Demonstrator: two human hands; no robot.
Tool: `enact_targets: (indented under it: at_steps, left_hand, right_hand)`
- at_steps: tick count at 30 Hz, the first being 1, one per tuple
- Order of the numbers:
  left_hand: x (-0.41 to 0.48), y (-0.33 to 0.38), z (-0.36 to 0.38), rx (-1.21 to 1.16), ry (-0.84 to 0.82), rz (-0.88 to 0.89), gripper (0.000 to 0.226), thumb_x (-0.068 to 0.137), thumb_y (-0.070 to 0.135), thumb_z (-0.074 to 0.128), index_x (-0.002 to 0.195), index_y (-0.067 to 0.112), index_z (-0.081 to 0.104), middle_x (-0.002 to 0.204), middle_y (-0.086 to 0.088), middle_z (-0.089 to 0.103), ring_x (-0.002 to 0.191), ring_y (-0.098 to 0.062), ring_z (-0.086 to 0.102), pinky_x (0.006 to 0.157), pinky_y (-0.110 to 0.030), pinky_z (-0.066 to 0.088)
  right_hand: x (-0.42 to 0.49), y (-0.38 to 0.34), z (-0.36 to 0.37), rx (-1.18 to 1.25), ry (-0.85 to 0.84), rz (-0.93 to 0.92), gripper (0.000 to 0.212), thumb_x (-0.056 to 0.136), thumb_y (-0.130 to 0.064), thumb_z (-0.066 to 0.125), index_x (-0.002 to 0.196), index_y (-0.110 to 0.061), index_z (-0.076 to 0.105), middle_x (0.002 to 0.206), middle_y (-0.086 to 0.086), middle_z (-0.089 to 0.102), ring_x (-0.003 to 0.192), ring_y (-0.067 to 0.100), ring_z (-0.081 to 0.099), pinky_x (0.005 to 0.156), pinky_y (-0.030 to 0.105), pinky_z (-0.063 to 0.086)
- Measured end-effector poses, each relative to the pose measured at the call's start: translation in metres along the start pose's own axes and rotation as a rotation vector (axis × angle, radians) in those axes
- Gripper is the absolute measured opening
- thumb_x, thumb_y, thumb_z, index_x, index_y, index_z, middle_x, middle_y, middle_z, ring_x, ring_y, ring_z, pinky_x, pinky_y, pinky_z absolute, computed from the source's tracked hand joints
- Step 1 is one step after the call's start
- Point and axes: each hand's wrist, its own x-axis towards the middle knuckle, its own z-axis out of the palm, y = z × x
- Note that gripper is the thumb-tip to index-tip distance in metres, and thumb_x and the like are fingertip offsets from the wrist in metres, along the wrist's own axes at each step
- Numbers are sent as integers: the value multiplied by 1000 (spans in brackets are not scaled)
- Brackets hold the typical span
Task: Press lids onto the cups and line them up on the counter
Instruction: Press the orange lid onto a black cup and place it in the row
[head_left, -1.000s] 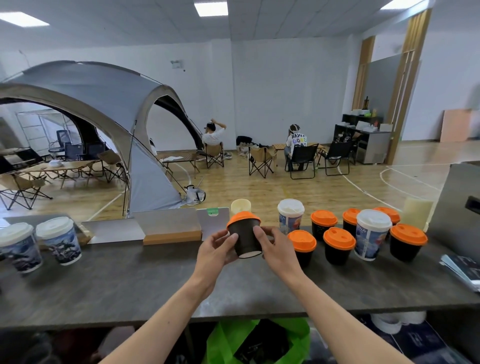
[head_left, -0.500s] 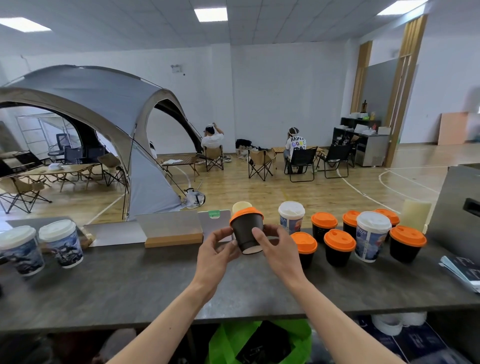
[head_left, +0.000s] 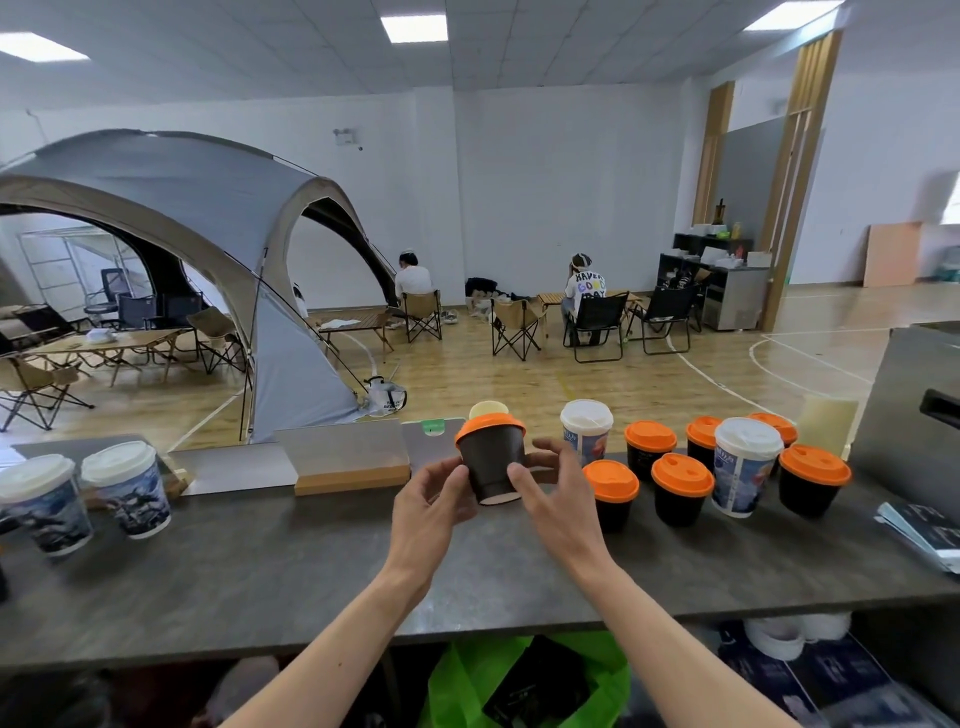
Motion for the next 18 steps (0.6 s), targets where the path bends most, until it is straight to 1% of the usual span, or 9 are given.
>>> enact_targets:
  at_steps: [3,7,10,13,15,16,18]
  left_hand:
    - [-1,1,-4,4,1,6,21,99,20,65,119,15,72,103,-3,79,97,-19,76,83,-31,62]
    - [-4,3,-11,-1,4,0,24,95,20,70,118,14,74,101,0,80,97,-17,75,82,-25,60]
    - [-4,1,-17,20,7,-9,25,90,23,76,115,18,74,102,4,79,98,-14,75,85,-28,60]
    - [-5,-3,-20,28,26,-20,30,83,25,84,110,19,73,101,6,79,97,-9,74,89,-31,59]
    - [-8,-6,-21,16,30,-17,35,78,23,87,110,18,71,101,5,78,96,-7,74,85,-26,58]
    - [-10,-7,-20,21,27,-11,38,77,21,88,110,18,70,102,5,78,96,-7,74,82,-23,58]
    - [-12,-11,-19,57,10,8,44,74,19,90,113,17,69,105,5,77,96,-6,74,80,-21,58]
  right_hand:
    - [-4,-3,5,-20,-10,-36,32,93,-25,66,123,-28,55,118,-15,62,101,-10,60,81,16,50]
    - [-9,-2,12,15,15,-21,30,93,-14,64,118,-28,57,112,-12,67,98,-8,64,79,17,55]
    - [-15,3,17,-27,41,-13,28,95,-15,61,121,-27,62,112,-15,68,101,-11,63,83,16,54]
    - [-22,8,21,-65,73,-25,25,98,-20,59,121,-20,68,112,-13,69,101,-6,63,79,9,49]
    - [-28,11,21,-65,63,-16,21,99,-23,60,118,-23,68,106,-16,69,98,-5,64,77,9,49]
    - [-31,13,21,-60,52,-8,21,98,-23,61,119,-27,66,105,-18,69,99,-6,64,78,11,51]
    - [-35,16,19,-40,52,11,23,97,-23,64,119,-29,62,106,-18,69,101,-5,65,78,15,54]
